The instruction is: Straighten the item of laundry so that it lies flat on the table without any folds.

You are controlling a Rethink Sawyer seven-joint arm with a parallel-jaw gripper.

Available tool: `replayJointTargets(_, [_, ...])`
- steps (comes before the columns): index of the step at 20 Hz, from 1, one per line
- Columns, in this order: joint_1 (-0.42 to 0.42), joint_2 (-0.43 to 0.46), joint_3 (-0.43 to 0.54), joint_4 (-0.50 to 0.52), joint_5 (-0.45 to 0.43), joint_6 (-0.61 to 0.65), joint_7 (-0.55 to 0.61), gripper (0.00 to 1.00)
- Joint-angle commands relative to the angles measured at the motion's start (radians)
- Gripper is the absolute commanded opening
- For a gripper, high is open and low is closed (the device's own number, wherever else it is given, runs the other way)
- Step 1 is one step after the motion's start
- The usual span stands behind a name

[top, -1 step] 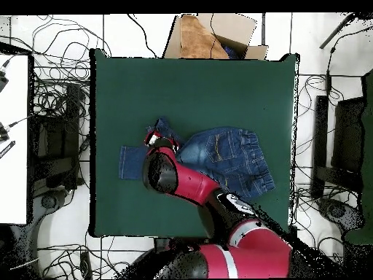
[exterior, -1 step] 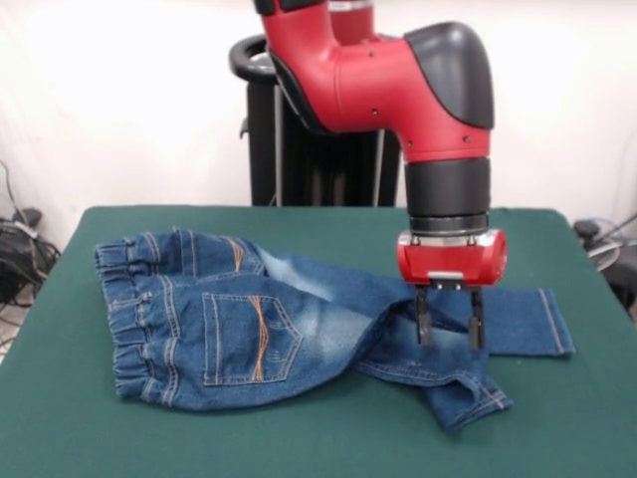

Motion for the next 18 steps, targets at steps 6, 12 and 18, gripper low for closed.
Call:
replayJointTargets(6, [0.177, -0.054, -0.299, -0.091, 0.027, 0.483, 0.013, 1.00])
replayJointTargets(12, [0.179, -0.038, -0.363, -0.166, -0.090, 0.570, 0.001, 1.00])
replayJointTargets(18, [0.101, -0.061, -0.312, -0.175, -0.177, 0.606, -0.001, 1.00])
